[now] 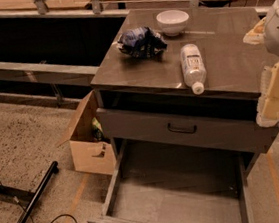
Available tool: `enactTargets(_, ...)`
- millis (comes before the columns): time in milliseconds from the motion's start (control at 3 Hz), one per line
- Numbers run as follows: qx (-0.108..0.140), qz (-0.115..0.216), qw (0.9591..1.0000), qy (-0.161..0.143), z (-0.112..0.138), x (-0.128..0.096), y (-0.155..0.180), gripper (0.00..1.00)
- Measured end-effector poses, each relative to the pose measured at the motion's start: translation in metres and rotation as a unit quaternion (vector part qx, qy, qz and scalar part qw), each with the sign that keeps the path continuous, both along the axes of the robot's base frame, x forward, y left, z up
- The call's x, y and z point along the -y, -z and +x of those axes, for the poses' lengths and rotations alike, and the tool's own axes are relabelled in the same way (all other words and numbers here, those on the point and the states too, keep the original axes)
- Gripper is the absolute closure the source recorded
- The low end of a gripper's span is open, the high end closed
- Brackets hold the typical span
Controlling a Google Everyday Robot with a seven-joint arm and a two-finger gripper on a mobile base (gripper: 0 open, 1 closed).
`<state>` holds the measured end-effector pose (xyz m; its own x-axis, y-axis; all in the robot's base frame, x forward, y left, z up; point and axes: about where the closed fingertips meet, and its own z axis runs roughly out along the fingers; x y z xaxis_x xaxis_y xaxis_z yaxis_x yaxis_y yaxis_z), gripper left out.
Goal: Open top drawer
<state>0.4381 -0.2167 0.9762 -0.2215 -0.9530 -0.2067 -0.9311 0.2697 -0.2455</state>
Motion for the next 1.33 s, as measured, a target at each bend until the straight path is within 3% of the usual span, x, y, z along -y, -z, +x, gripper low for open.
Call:
enactTargets(333, 0.0, 0.0, 1.0, 0.0, 0.0, 0.0, 0.0, 0.0)
enactTargets(667, -0.001, 0.026, 0.9997, 0.006, -0.002, 0.0, 0.006, 0.0)
enactTargets(1000, -0.007, 0.106, 0.9943, 0.014, -0.005, -0.004, 0.049, 0.0)
enactTargets(1333, 0.01, 0.152, 0.9881, 0.02, -0.006, -0.009, 0.097, 0.0)
